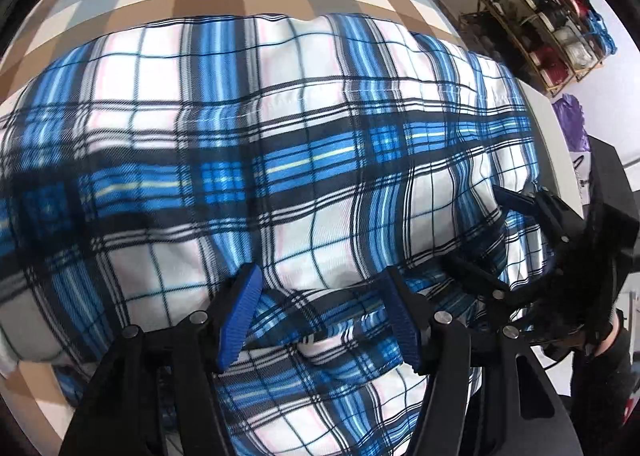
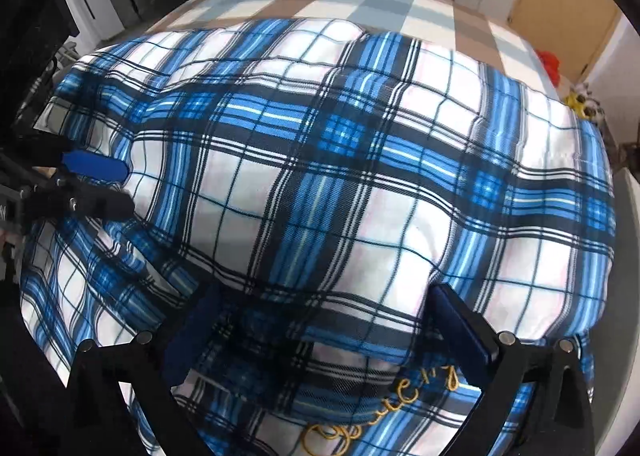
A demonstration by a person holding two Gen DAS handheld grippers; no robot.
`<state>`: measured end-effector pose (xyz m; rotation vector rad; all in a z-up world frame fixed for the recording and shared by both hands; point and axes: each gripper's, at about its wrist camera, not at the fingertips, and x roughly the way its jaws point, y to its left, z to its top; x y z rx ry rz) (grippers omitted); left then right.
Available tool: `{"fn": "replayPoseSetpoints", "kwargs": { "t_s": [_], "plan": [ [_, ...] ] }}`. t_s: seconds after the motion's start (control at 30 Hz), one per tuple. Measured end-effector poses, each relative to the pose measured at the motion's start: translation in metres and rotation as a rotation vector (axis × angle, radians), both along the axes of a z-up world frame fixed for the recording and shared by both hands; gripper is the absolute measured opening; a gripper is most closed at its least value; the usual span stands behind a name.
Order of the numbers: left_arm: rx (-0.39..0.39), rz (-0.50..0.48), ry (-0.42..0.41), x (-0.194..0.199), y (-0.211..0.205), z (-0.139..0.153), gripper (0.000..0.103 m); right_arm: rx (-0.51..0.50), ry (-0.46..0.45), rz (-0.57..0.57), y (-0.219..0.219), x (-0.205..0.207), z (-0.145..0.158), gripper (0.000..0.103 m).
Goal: Fold large clothes
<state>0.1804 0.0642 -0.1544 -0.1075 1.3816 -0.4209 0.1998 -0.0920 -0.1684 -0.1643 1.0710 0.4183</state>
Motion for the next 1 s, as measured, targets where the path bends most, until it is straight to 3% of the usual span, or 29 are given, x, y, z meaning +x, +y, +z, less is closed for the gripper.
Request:
{"fn": "replayPoseSetpoints", "kwargs": {
  "t_s": [0.07,0.17,0.27,0.33,0.5,0.53,0.6,0.73,0.8,0.87,0.93,1.0],
  "plan": [
    [0.061,-0.021,-0.02,-0.01,0.0,0.012,0.056,0.001,0.036,-0.001,-0.005,-0.004,0.006,0.103],
    [0.056,-0.046,-0.075,-0.021,0.005,0.035,0.056,-0.021,-0.065,0.011,-0.012,-0.013,0.035,0.103],
    [0.066,0.007,-0.146,-0.016,0.034,0.052,0.057,-0.024,-0.156,-0.033,-0.027,-0.004,0.06,0.103],
    [0.05,0.061,-0.166,-0.011,0.05,0.051,0.057,-0.017,-0.135,-0.086,-0.038,0.013,0.06,0.103],
    [-0.085,0.242,-0.033,0.009,0.095,0.007,0.056,-0.033,0.081,-0.17,-0.054,0.052,0.009,0.103],
    [-0.135,0.253,-0.004,0.009,0.102,-0.004,0.055,-0.029,0.024,-0.158,-0.053,0.049,0.013,0.103],
    [-0.185,0.257,-0.025,0.006,0.107,-0.003,0.055,-0.018,0.021,-0.165,-0.053,0.043,0.014,0.103],
    [-0.202,0.29,0.014,0.003,0.113,0.006,0.056,-0.027,0.067,-0.152,-0.052,0.053,0.021,0.103],
    [-0.25,0.235,-0.041,-0.001,0.103,0.04,0.056,0.031,0.022,-0.149,-0.054,0.057,0.056,0.103],
    [-0.238,0.174,-0.126,0.002,0.085,0.065,0.056,0.084,-0.043,-0.138,-0.05,0.064,0.086,0.103],
    [-0.177,0.13,-0.217,0.006,0.073,0.087,0.056,0.105,-0.072,-0.144,-0.04,0.078,0.103,0.103],
    [-0.1,0.094,-0.226,0.027,0.056,0.084,0.056,0.084,-0.022,-0.162,-0.026,0.097,0.1,0.103]
  ]
}}
